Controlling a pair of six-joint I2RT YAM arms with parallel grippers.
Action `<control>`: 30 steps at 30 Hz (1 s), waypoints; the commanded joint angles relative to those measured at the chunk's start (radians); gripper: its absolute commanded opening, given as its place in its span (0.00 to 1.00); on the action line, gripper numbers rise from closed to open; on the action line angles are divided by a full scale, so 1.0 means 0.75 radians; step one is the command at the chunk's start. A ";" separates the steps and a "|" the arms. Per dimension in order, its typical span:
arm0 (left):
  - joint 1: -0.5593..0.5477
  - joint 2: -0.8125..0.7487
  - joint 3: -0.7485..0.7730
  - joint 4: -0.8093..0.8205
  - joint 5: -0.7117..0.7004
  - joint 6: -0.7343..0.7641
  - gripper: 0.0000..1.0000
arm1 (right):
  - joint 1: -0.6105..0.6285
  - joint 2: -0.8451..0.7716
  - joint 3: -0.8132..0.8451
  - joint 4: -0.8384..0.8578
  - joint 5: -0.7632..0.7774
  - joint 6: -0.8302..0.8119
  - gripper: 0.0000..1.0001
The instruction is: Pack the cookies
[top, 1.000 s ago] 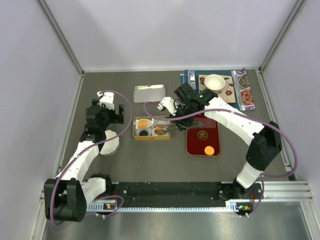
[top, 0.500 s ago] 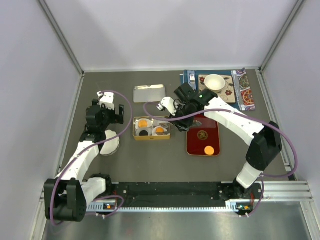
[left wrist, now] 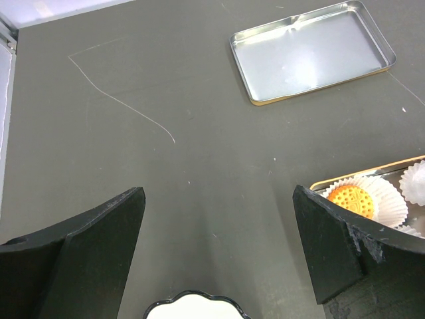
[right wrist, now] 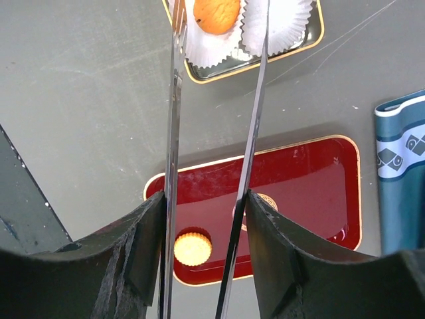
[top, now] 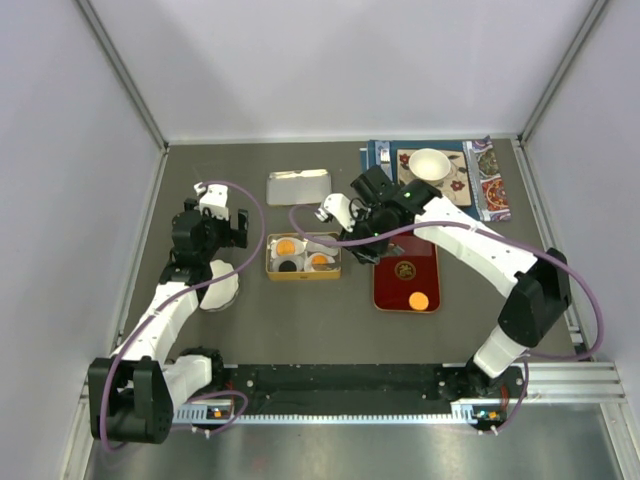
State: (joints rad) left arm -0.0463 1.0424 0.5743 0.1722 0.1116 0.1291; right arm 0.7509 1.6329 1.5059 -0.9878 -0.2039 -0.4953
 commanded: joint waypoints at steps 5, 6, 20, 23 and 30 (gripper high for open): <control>0.007 -0.028 0.040 0.034 -0.006 -0.004 0.99 | 0.021 -0.105 0.097 0.012 -0.008 0.010 0.49; 0.007 -0.030 0.040 0.034 -0.006 -0.002 0.99 | 0.021 -0.111 0.099 0.010 -0.002 0.010 0.49; 0.007 -0.040 0.040 0.020 0.003 0.022 0.99 | -0.170 -0.287 0.038 -0.033 -0.063 0.047 0.45; 0.007 -0.036 0.040 0.016 0.005 0.030 0.99 | -0.244 -0.340 -0.005 -0.061 -0.096 0.041 0.45; 0.007 -0.034 0.034 0.016 0.023 0.020 0.99 | -0.412 -0.484 -0.195 -0.090 -0.135 0.024 0.45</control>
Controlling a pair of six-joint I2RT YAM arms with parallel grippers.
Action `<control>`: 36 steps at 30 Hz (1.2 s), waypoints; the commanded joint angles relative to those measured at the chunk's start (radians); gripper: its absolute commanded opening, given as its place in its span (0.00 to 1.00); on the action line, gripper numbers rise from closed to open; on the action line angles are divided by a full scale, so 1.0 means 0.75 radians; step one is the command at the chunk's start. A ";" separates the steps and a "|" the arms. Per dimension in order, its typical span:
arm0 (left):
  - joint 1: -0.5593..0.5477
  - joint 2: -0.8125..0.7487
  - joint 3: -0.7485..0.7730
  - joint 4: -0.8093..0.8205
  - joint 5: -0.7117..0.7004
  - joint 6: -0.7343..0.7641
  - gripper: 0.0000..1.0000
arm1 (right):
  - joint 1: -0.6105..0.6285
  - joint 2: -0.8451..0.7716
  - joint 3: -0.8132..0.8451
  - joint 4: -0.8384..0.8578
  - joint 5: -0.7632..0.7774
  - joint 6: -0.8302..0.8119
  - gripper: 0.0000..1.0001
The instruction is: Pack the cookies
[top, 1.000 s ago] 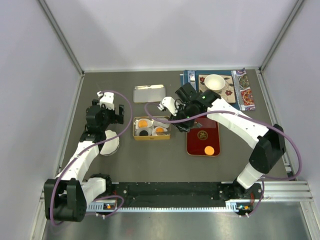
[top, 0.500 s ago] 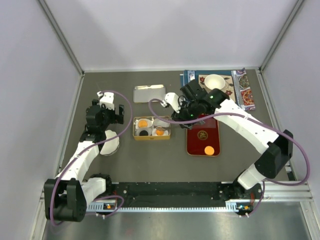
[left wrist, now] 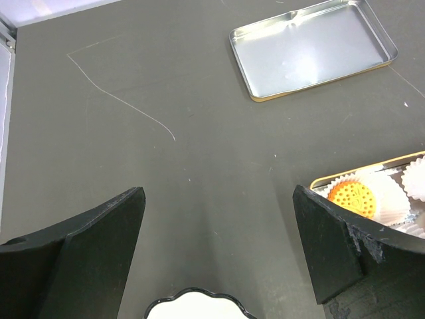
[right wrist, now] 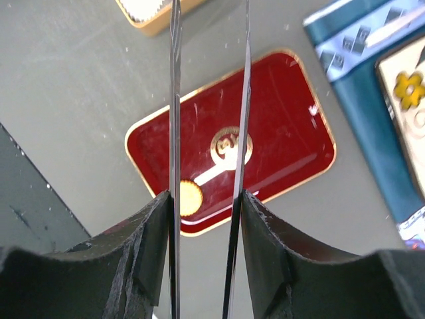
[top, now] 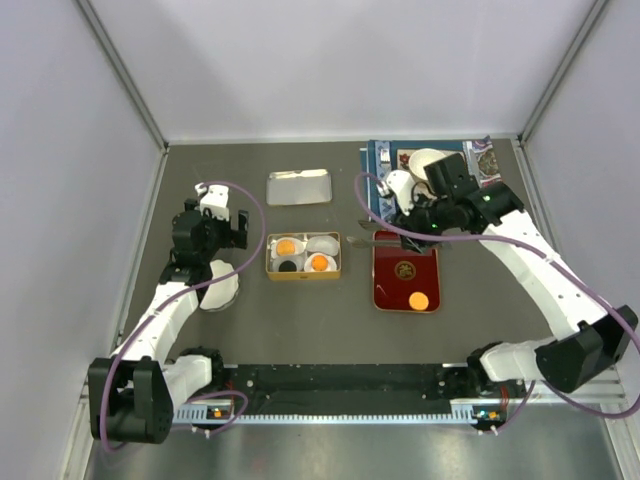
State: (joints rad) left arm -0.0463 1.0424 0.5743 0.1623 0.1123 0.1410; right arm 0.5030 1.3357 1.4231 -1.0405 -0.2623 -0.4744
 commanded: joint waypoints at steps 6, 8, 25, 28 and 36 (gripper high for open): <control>0.007 -0.032 0.026 0.035 0.034 0.002 0.99 | -0.198 -0.216 -0.257 -0.036 -0.057 -0.044 0.45; 0.007 -0.028 0.026 0.037 0.036 -0.002 0.99 | -0.237 -0.245 -0.294 -0.057 -0.055 -0.065 0.45; 0.007 -0.024 0.024 0.017 0.032 0.008 0.99 | -0.405 -0.468 -0.374 -0.398 -0.066 -0.241 0.43; 0.005 -0.028 0.028 0.015 0.032 0.006 0.99 | -0.415 -0.482 -0.382 -0.449 -0.055 -0.259 0.43; 0.007 -0.030 0.028 0.017 0.044 -0.004 0.99 | -0.415 -0.501 -0.457 -0.468 -0.027 -0.259 0.44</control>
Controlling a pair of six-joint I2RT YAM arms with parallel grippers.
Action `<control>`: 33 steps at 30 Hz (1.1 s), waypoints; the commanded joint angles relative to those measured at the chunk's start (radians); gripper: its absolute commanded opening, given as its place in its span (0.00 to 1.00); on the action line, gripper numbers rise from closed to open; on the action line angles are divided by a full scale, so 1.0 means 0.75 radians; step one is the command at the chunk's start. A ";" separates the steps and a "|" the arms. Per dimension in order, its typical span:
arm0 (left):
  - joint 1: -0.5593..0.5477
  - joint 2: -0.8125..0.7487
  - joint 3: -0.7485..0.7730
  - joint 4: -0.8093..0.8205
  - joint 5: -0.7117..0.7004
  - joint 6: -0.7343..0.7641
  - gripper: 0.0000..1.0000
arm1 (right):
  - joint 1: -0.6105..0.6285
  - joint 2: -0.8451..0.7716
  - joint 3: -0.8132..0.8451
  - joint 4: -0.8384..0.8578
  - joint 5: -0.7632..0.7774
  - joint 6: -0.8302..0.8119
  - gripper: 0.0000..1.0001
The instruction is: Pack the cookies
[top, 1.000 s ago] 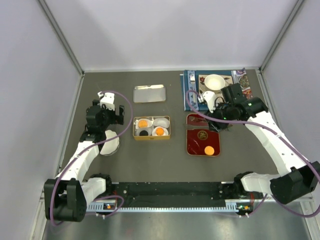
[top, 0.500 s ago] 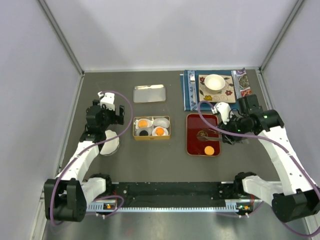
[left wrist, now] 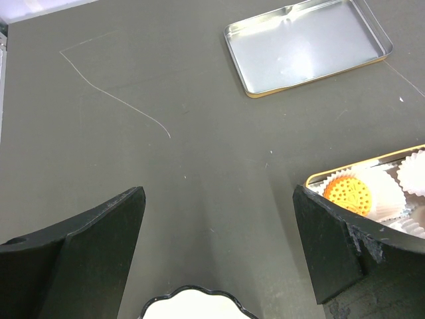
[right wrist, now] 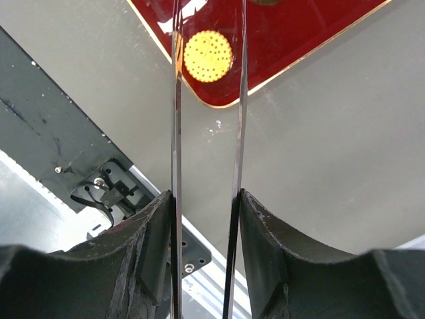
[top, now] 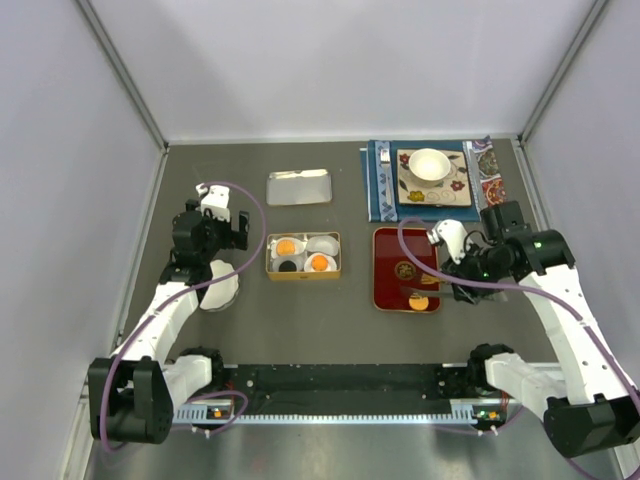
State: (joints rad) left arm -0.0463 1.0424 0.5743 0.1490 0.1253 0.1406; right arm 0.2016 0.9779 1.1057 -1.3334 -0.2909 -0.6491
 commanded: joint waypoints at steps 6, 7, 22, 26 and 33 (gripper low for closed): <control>0.005 -0.032 0.024 0.035 0.025 -0.001 0.99 | -0.015 -0.023 -0.077 -0.061 0.014 -0.022 0.44; 0.007 -0.030 0.024 0.035 0.025 -0.001 0.99 | -0.015 -0.021 -0.081 -0.059 0.024 -0.022 0.45; 0.007 -0.017 0.022 0.051 0.023 -0.003 0.99 | -0.015 0.007 -0.088 -0.055 0.081 -0.037 0.45; 0.007 -0.015 0.022 0.053 0.025 0.001 0.99 | -0.013 0.030 -0.092 -0.055 0.071 -0.041 0.45; 0.007 -0.013 0.024 0.053 0.019 0.001 0.99 | -0.015 0.070 -0.112 -0.034 0.063 -0.057 0.46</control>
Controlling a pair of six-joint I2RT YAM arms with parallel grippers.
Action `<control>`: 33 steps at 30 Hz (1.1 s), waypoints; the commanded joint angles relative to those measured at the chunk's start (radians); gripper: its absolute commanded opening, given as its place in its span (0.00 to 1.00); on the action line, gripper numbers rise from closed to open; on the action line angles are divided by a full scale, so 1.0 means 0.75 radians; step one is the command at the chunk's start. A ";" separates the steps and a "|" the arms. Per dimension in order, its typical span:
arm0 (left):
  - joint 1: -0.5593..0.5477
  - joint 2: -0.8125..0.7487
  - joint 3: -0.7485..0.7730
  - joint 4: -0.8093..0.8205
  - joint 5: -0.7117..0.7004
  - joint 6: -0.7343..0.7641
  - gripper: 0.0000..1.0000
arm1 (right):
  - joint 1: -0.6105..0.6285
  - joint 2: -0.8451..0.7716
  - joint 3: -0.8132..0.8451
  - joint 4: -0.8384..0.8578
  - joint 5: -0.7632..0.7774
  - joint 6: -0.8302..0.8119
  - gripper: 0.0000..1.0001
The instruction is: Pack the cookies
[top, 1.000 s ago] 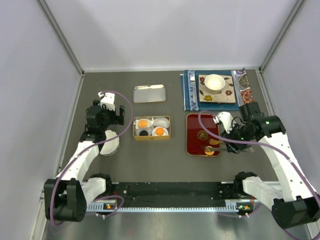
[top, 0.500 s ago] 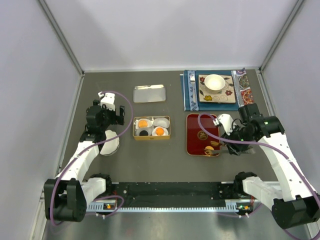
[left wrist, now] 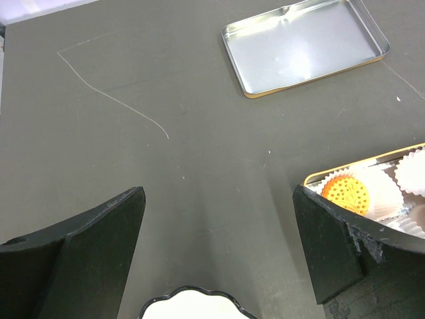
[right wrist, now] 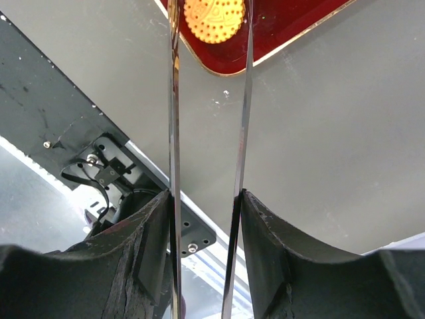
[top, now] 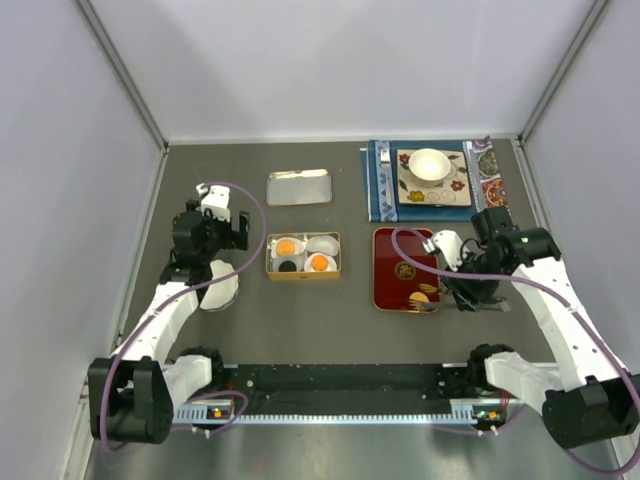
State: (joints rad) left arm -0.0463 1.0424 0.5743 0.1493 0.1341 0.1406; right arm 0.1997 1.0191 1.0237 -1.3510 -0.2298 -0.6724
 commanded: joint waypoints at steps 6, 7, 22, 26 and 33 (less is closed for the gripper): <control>0.007 -0.017 0.020 0.046 -0.005 0.013 0.99 | -0.013 0.044 0.005 0.004 0.006 -0.036 0.46; 0.007 -0.017 0.018 0.046 -0.007 0.017 0.99 | -0.013 0.048 0.007 0.004 0.012 -0.038 0.45; 0.005 -0.011 0.011 0.059 -0.007 0.009 0.99 | -0.011 0.071 0.024 -0.035 0.065 -0.071 0.42; 0.007 -0.013 0.011 0.057 -0.009 0.011 0.99 | -0.013 0.091 0.048 -0.039 0.061 -0.075 0.37; 0.007 -0.017 0.014 0.057 -0.007 0.013 0.99 | -0.015 0.144 0.159 -0.035 -0.002 -0.065 0.22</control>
State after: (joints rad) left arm -0.0463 1.0424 0.5743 0.1497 0.1326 0.1448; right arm 0.1997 1.1130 1.0512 -1.3540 -0.1856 -0.7155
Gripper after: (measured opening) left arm 0.990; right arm 0.316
